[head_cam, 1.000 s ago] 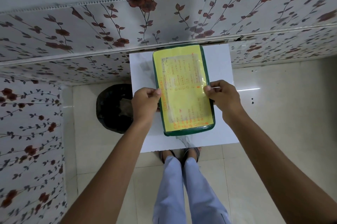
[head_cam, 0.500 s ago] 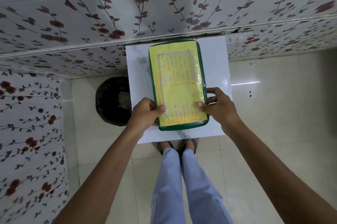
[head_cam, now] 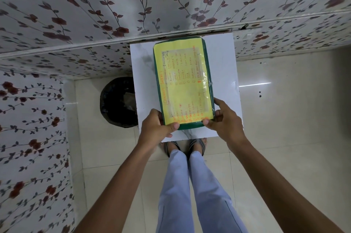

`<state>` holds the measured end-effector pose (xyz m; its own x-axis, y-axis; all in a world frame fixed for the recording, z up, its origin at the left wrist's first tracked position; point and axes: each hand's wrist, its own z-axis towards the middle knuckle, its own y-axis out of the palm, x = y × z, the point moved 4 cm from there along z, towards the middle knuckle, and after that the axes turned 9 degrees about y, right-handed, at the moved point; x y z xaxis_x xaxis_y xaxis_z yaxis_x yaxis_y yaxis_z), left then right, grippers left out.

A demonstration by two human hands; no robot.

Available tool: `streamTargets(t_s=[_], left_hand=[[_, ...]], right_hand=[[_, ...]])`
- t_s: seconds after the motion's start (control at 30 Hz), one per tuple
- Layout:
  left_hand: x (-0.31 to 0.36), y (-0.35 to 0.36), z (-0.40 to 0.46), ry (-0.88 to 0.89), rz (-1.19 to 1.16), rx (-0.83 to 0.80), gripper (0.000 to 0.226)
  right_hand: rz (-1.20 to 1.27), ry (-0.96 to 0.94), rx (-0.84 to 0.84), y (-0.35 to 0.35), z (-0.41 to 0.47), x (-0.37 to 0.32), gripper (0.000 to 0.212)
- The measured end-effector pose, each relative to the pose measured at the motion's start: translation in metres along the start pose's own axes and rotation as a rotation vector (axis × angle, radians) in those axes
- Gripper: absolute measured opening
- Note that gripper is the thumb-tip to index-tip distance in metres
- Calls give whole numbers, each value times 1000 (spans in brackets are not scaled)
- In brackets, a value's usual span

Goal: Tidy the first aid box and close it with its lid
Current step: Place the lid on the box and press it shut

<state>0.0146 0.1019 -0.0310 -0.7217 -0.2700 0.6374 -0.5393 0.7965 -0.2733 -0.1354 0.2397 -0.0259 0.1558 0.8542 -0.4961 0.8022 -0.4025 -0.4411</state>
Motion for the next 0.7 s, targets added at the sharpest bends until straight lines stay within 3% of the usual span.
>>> streamTargets(t_s=[0.23, 0.7], left_hand=[[3, -1, -1, 34, 109, -50, 41], [0, 3, -3, 20, 91, -86, 38]], right_hand=[[52, -7, 1, 1, -4, 4, 67], [120, 30, -19, 0, -9, 18, 70]])
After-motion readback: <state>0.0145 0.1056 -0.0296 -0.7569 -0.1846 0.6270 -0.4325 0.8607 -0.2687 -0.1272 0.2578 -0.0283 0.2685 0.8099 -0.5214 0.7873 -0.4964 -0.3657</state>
